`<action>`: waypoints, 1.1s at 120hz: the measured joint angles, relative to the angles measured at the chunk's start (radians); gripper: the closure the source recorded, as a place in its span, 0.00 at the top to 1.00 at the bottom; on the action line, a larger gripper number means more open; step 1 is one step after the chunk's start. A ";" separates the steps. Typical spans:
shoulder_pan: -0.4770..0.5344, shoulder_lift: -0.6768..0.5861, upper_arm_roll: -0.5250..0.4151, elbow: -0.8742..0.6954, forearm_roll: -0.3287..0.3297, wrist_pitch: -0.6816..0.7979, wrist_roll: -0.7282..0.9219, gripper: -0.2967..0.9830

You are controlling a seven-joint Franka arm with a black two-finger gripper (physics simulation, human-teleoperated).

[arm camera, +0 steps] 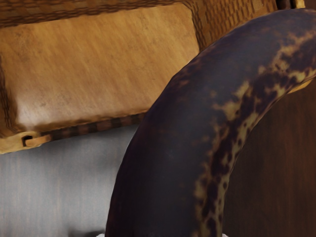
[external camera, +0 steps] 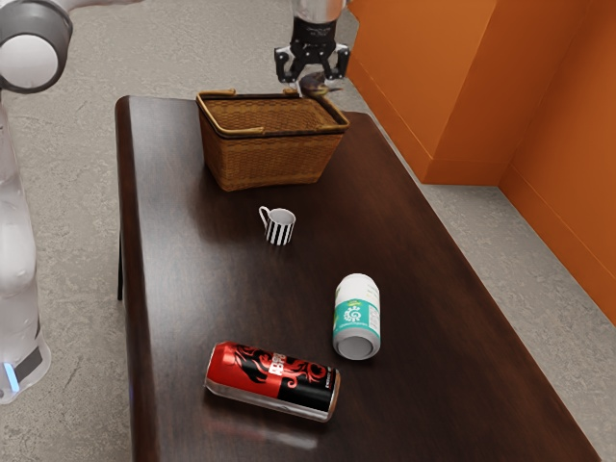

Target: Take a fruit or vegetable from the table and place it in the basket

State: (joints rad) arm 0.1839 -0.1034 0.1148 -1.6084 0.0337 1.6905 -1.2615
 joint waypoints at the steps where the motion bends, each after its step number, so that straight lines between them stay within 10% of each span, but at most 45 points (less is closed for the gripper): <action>1: -0.001 0.000 0.000 0.000 0.000 -0.002 0.001 0.38; 110: 0.298 0.008 -0.101 -0.045 -0.016 -0.059 0.143 0.37; 132: 0.300 -0.009 -0.098 -0.060 -0.040 -0.072 0.163 0.65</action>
State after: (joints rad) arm 0.4838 -0.1122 0.0167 -1.6685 -0.0061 1.6185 -1.0987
